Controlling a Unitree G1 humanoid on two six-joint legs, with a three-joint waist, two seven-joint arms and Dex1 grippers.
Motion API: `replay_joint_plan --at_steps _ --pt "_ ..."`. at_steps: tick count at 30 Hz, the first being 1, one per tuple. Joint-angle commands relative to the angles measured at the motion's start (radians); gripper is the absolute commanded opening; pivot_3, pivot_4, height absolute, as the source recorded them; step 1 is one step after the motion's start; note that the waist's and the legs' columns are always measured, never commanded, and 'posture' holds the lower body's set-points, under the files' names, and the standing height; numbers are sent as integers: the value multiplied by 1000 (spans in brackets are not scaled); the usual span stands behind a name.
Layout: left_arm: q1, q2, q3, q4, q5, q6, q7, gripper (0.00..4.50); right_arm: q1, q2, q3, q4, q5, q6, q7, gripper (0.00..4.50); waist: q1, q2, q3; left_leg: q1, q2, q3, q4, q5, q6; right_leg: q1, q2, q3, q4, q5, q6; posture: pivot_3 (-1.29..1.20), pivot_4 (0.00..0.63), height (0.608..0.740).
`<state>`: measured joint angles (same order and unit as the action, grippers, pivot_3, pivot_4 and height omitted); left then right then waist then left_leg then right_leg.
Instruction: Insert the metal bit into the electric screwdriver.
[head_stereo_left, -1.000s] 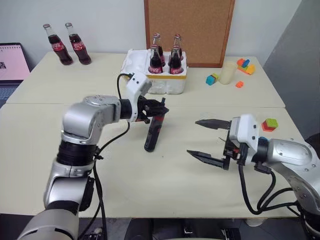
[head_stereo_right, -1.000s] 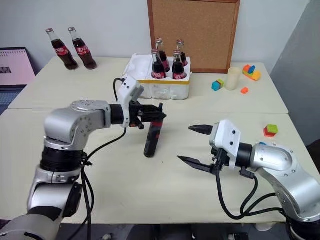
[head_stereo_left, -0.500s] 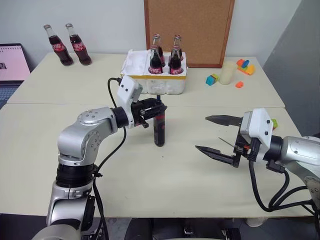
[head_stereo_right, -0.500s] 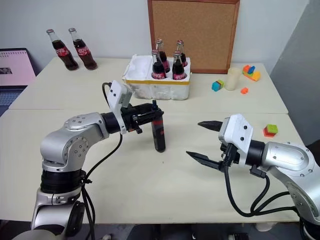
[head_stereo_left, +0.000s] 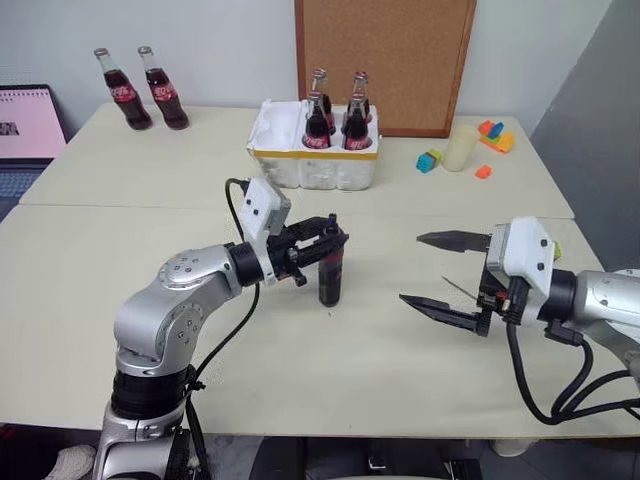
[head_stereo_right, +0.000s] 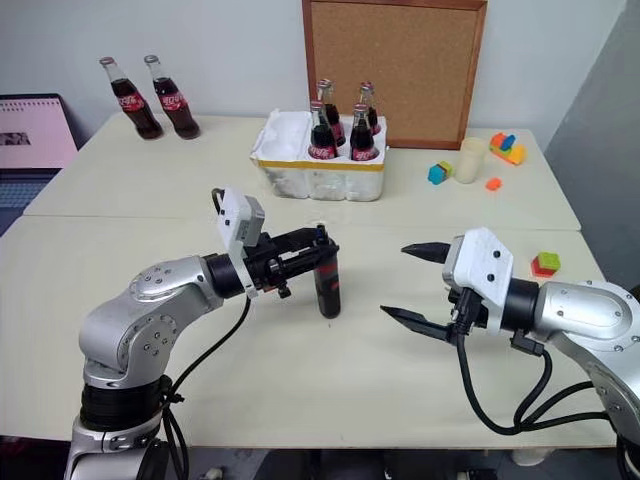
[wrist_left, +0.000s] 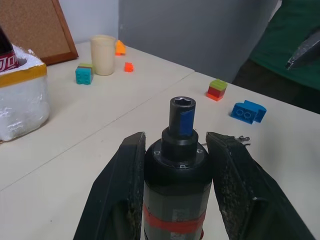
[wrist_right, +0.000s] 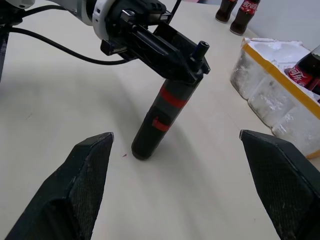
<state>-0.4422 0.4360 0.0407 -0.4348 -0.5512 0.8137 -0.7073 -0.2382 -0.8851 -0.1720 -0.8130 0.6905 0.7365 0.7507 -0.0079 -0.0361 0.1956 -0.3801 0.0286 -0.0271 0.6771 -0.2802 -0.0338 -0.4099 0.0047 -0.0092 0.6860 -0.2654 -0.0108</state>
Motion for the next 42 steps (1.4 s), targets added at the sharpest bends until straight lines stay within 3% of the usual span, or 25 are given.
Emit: replay_joint_plan --at_steps 1,10,24,33,38,42 --pt "-55 -15 -5 45 53 -123 31 1555 -4 -12 -21 -18 13 -15 0 4251 4 0 0 0 0 0 0 0 0 0 0 0 0 0 0 0 150 740" --pt "-109 -29 2 148 129 -289 75 1548 -34 -1 19 9 -10 -41 1 4251 5 0 0 -2 0 0 -1 0 0 0 3 0 -6 3 0 0 150 740" --pt "-16 -15 -4 168 112 -275 67 1546 -37 -2 57 28 -31 -46 -12 4251 6 0 0 -1 1 0 -1 0 0 0 2 0 -5 3 1 0 150 740" --pt "4 -29 -39 133 131 -291 85 1546 -6 -100 45 171 -74 146 -71 4251 8 0 0 -1 0 1 -1 0 0 1 1 1 -6 3 1 0 150 740" --pt "13 -49 -68 135 160 -335 94 1545 -92 -107 128 300 -105 315 -122 4251 7 1 0 0 0 1 -1 0 0 1 1 1 -6 3 1 0 150 740" --pt "25 -67 -84 144 177 -370 99 1545 -157 -143 267 410 -187 347 -91 4251 7 1 0 -1 0 1 -1 0 0 1 2 0 -6 3 0 0 150 740"
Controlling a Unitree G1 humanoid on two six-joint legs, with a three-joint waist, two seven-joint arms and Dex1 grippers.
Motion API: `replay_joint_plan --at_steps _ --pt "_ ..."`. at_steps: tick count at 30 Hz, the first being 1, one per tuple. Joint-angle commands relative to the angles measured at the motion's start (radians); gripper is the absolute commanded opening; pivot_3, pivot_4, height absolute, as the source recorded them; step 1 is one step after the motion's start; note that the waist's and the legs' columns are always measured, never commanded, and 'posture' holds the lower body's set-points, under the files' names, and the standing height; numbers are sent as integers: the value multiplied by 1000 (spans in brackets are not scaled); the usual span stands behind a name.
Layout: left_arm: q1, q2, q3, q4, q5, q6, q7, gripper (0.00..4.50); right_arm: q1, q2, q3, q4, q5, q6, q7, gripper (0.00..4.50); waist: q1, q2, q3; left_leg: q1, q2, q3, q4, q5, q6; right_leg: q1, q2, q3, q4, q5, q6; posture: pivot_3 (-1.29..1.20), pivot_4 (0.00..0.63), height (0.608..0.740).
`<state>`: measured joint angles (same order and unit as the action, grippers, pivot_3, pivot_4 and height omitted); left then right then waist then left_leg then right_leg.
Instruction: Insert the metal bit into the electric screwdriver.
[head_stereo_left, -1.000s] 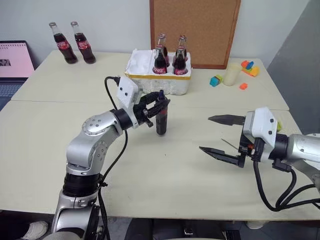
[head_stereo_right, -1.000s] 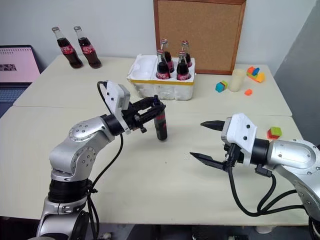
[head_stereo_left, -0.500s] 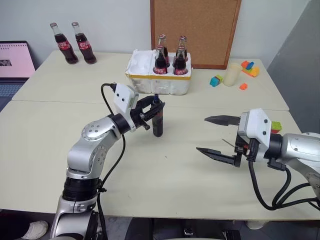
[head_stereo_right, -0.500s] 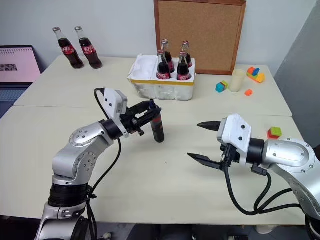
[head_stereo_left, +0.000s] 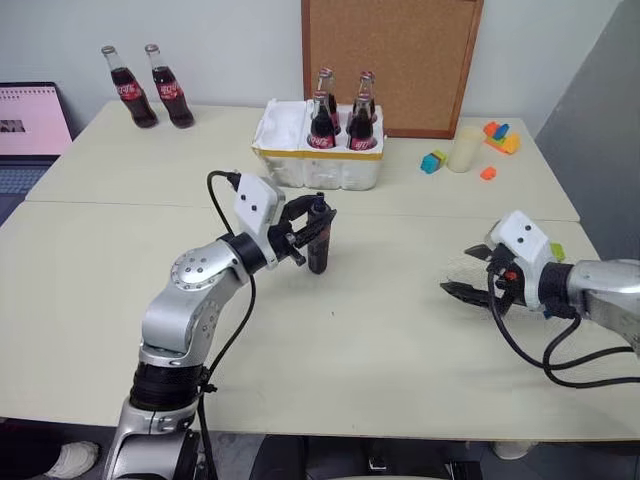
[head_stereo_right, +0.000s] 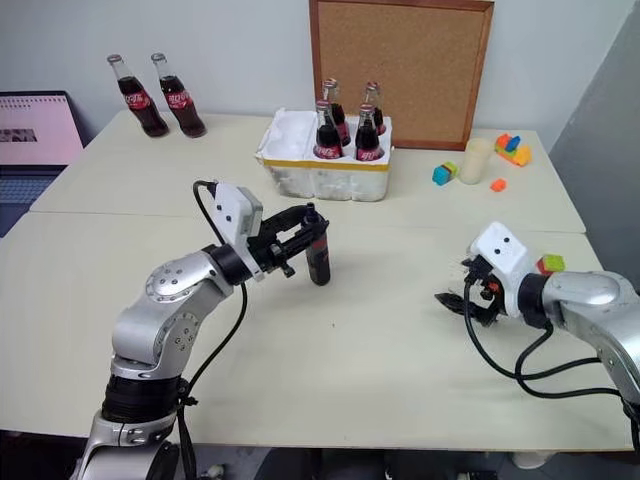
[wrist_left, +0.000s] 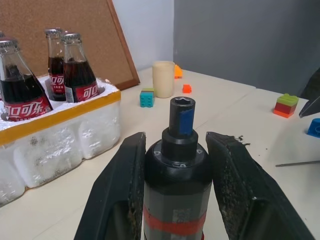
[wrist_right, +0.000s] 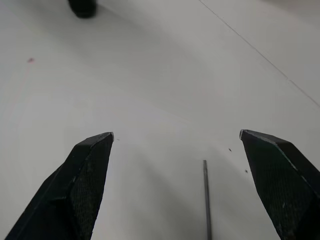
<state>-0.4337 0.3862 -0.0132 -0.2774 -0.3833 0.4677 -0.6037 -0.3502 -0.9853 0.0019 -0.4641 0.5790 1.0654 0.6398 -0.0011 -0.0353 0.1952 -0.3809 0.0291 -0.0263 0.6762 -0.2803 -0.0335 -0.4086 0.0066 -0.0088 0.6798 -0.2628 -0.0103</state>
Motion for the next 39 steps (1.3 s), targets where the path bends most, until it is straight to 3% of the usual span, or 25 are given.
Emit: replay_joint_plan --at_steps 1,5,13,14,22,31,39 --pt "18 -21 -35 -13 14 -28 -1 1545 -53 -58 124 80 -103 9 28 4251 0 0 0 0 0 0 0 0 0 0 0 0 0 0 0 0 150 740" --pt "29 -32 -37 -5 23 -50 3 1544 -127 -46 254 218 -192 0 70 4251 0 1 0 -1 0 1 0 0 0 0 0 1 -1 0 0 0 150 740" --pt "36 -39 -34 15 37 -77 4 1543 -208 -38 339 357 -258 -27 196 4251 0 1 -1 0 0 0 0 0 0 0 0 0 -1 0 0 0 150 740" --pt "37 -40 -35 17 38 -80 3 1543 -214 -36 345 369 -267 -32 209 3878 1 1 -1 0 0 0 0 0 0 0 0 0 -1 0 0 0 150 740" --pt "32 -39 -38 33 43 -94 -4 1543 -249 -13 367 412 -278 13 295 2157 0 1 -1 0 0 0 0 0 0 0 0 0 -1 0 0 0 150 740" --pt "14 -26 -38 56 48 -98 -12 1542 -267 37 322 419 -275 59 288 63 -1 1 -1 0 0 0 0 0 0 0 0 0 0 0 0 0 150 740" --pt "-23 38 -67 142 110 -181 -89 1541 -260 90 192 406 -221 135 263 0 -4 2 -1 1 0 0 0 0 0 0 1 0 0 0 0 0 150 740"
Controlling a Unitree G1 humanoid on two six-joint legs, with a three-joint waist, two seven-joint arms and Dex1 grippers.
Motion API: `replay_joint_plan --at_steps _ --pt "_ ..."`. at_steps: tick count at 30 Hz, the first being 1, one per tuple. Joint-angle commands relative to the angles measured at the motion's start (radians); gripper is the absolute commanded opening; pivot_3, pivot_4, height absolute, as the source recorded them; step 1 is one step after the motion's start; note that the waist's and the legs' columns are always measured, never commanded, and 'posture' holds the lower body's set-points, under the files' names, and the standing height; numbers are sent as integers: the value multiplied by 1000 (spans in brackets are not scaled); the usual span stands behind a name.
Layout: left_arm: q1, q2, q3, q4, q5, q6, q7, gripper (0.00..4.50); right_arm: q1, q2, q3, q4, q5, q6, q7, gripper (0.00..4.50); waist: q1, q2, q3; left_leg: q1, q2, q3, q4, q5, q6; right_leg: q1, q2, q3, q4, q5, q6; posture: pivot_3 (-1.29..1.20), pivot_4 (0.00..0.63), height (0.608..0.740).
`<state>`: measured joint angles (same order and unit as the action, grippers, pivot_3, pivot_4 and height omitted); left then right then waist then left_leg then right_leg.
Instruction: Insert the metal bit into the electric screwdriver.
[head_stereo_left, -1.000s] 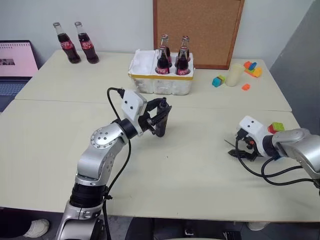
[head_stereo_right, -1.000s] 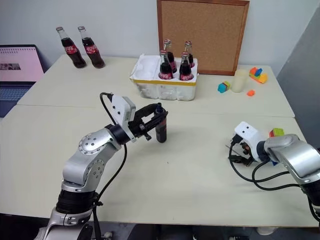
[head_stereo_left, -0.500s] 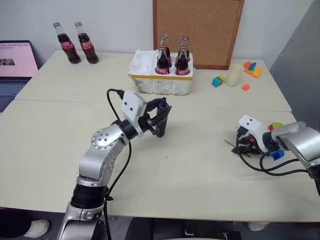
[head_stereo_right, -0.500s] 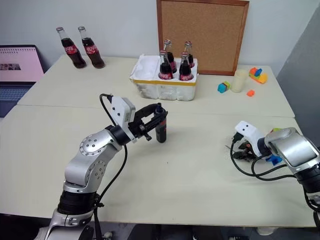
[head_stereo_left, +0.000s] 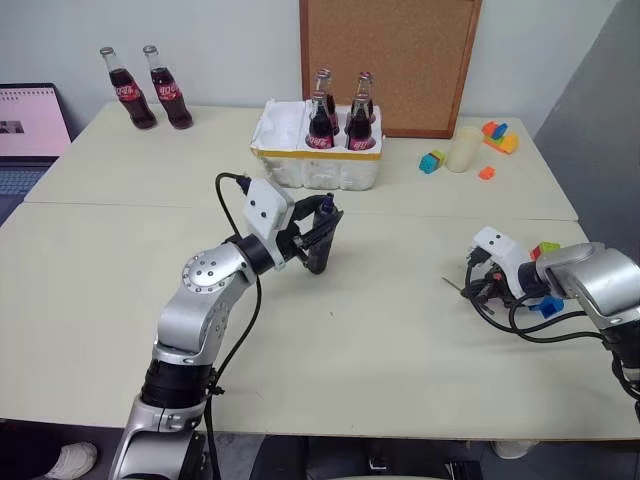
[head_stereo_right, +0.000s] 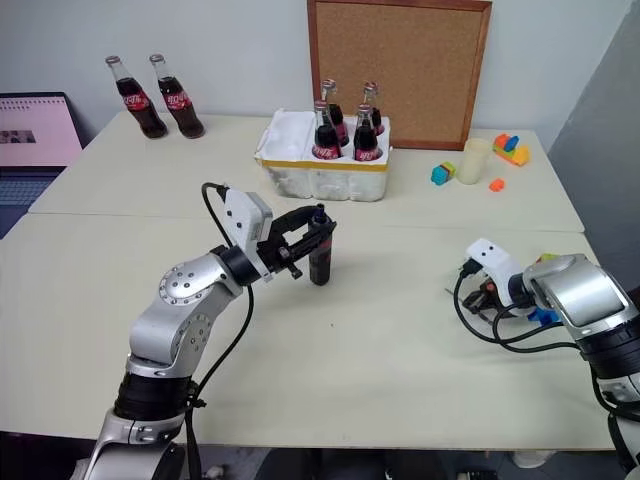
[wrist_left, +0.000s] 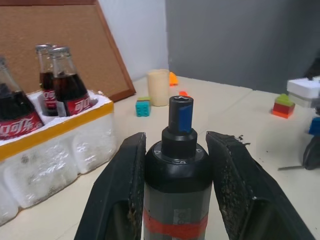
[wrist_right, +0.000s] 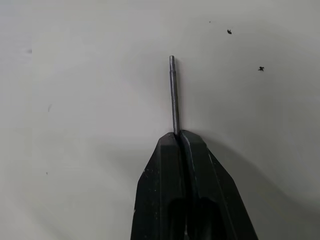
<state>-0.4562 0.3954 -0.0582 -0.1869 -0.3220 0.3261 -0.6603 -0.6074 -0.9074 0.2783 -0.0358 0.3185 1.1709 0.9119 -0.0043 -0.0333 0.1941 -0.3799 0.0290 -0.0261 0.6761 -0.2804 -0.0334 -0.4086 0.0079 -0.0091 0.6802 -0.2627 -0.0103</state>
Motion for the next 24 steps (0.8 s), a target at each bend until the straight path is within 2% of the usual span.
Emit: replay_joint_plan --at_steps 1,7,12,17,22,24 --pt "-5 31 -23 59 49 -51 -40 1541 0 19 -112 -31 48 32 -18 0 -1 0 0 0 0 0 0 0 0 0 0 0 0 0 0 0 150 740" --pt "-62 30 9 50 -27 -6 -80 1537 33 138 -375 -196 155 59 -117 0 -1 1 0 -1 0 0 0 0 0 -1 1 0 0 0 0 0 150 740" --pt "-101 18 33 40 -80 61 -77 1536 41 266 -506 -354 214 44 -231 0 0 1 0 -2 1 0 0 0 0 -2 1 0 0 0 0 0 150 740" --pt "-120 1 42 37 -89 93 -52 1536 -28 461 -567 -468 269 7 -382 0 -1 2 1 -3 1 0 -1 0 0 -2 1 0 -1 0 0 0 150 740" --pt "-138 -23 45 12 -123 152 -38 1535 -97 622 -540 -512 298 -67 -485 0 -1 3 1 -4 1 -1 -1 0 0 -4 0 0 0 0 0 0 150 740" --pt "-143 -19 44 2 -139 170 -53 1535 -105 648 -532 -512 312 -91 -491 0 -1 3 1 -4 1 -1 -1 0 0 -4 0 0 0 0 0 0 150 740"
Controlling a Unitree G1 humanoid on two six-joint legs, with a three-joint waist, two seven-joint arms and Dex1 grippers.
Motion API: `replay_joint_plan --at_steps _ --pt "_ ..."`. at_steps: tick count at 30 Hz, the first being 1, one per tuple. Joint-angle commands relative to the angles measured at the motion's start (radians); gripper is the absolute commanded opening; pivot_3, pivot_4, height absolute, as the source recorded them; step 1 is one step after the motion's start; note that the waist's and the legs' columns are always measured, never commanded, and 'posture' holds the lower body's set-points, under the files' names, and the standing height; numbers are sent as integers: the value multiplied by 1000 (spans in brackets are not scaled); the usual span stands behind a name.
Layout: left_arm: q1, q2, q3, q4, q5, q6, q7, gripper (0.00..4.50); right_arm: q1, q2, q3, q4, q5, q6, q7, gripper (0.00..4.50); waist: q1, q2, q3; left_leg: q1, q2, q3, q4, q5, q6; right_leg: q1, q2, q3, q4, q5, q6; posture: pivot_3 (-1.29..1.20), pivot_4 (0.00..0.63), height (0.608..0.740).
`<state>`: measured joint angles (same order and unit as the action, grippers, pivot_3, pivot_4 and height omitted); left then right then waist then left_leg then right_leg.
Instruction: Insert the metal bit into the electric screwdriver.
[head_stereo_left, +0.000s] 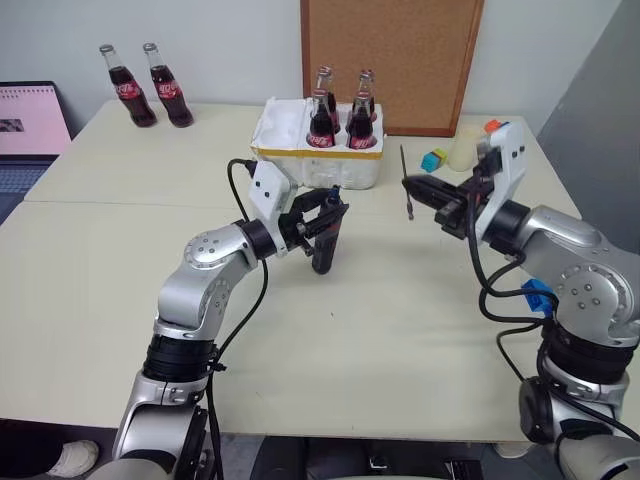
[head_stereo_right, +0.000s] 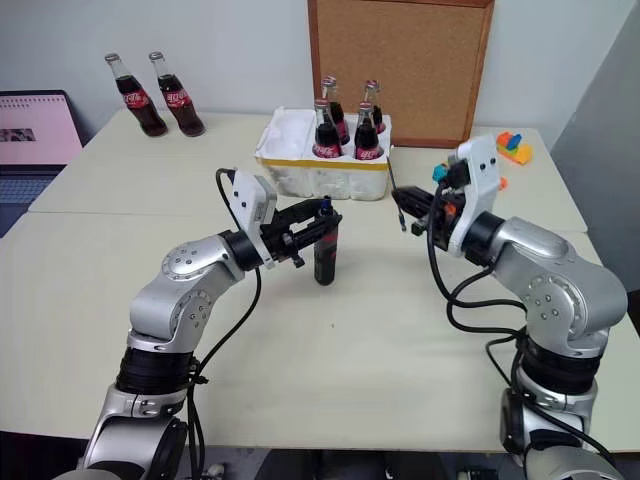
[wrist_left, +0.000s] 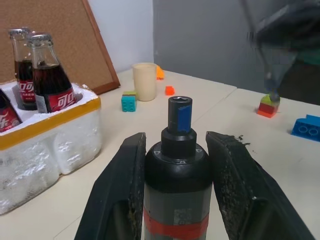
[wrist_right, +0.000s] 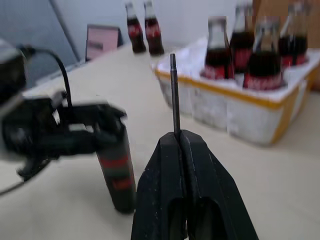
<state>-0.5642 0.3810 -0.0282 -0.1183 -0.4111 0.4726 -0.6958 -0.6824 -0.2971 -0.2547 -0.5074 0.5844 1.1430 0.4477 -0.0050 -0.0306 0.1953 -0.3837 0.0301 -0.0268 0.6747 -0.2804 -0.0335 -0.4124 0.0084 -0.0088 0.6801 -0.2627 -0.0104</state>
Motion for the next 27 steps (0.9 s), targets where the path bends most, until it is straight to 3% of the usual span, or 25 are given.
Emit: replay_joint_plan --at_steps 1,14,27 --pt "-36 1 12 -68 -54 28 -27 1535 -30 41 4 -39 53 -69 -28 0 1 0 0 0 0 0 0 0 0 0 0 0 0 0 0 0 150 740" --pt "-60 52 -7 -107 -164 108 -195 1534 10 89 -45 -19 356 -167 24 0 0 0 0 0 0 0 -6 0 0 -2 -1 0 0 2 -4 0 150 740" --pt "54 19 -49 -121 -97 -19 -189 1534 64 42 8 28 405 -305 92 0 -3 0 0 -1 0 1 -10 0 0 -7 -1 1 0 2 -5 0 150 740"
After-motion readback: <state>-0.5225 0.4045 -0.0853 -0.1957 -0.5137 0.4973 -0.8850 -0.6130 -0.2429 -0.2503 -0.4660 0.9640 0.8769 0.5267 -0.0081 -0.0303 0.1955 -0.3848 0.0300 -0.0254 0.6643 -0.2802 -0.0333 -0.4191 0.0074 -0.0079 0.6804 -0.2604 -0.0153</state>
